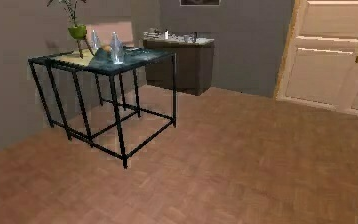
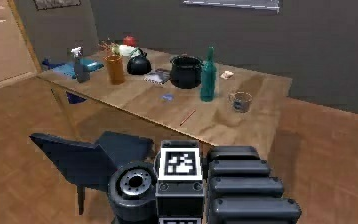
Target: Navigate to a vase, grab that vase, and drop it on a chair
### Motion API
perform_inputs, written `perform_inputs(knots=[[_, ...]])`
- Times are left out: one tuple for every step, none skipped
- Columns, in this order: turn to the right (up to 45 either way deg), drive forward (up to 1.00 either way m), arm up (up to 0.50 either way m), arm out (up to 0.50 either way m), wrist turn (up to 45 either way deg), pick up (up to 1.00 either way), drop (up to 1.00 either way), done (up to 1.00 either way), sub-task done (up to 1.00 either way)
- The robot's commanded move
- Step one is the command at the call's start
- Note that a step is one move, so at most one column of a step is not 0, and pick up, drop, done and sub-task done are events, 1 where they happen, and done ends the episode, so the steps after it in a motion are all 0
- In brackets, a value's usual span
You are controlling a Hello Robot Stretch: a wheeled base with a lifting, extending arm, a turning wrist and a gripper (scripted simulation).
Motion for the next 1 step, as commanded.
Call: perform_inputs(knots=[[45.0,0.0,0.0,0.0,0.0,0.0,0.0,0.0,0.0]])
